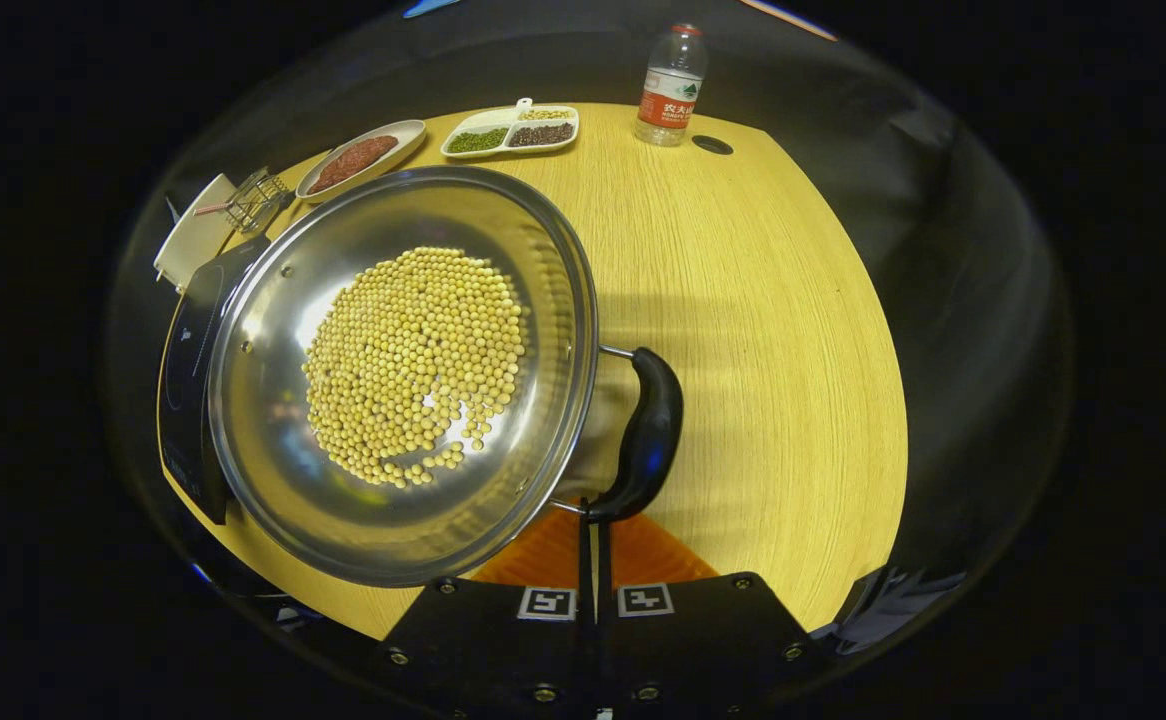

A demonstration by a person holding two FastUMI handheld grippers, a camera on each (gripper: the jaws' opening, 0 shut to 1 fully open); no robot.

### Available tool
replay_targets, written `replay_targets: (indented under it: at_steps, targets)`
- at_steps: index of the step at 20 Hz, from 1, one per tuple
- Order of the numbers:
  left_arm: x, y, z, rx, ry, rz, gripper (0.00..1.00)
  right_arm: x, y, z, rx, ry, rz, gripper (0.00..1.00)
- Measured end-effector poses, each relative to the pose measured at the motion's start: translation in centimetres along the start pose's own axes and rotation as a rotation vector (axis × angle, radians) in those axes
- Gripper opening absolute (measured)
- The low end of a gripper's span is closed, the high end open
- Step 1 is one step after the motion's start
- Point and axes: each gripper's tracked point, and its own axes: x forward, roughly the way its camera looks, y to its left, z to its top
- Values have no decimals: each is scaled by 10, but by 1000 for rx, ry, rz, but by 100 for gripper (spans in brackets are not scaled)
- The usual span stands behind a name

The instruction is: First push the handle of the pot to place it horizontally, then grasp the pot with both hands and set it on the induction cooktop.

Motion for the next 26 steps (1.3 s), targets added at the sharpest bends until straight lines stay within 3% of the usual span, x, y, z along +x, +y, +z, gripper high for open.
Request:
replay_targets:
  at_steps: [5, 7, 13, 15, 16, 17, 18, 19, 26]
  targets:
    - [13, -11, -11, -24, 23, 0, 95, 6, -11, 20, -19, -11, -7, 1]
    - [19, -15, -18, -21, 37, 1, 100, 7, -13, 25, -30, -10, -6, 1]
    - [37, -38, -78, -64, 165, -51, 95, 2, -35, 25, -33, -73, -2, 2]
    - [41, -48, -104, -75, 225, -86, 94, -16, -45, 26, -27, -119, -3, 22]
    - [45, -51, -116, -76, 252, -100, 95, -23, -49, 25, -29, -143, -10, 49]
    - [48, -56, -126, -78, 277, -114, 98, -29, -49, 27, -26, -178, -4, 59]
    - [53, -60, -135, -85, 299, -129, 98, -37, -46, 33, -18, -214, 0, 80]
    - [55, -64, -144, -92, 323, -141, 95, -41, -52, 32, -8, -247, 2, 88]
    - [69, -82, -202, -86, 472, -172, 98, -70, -47, 55, 100, -444, 67, 96]
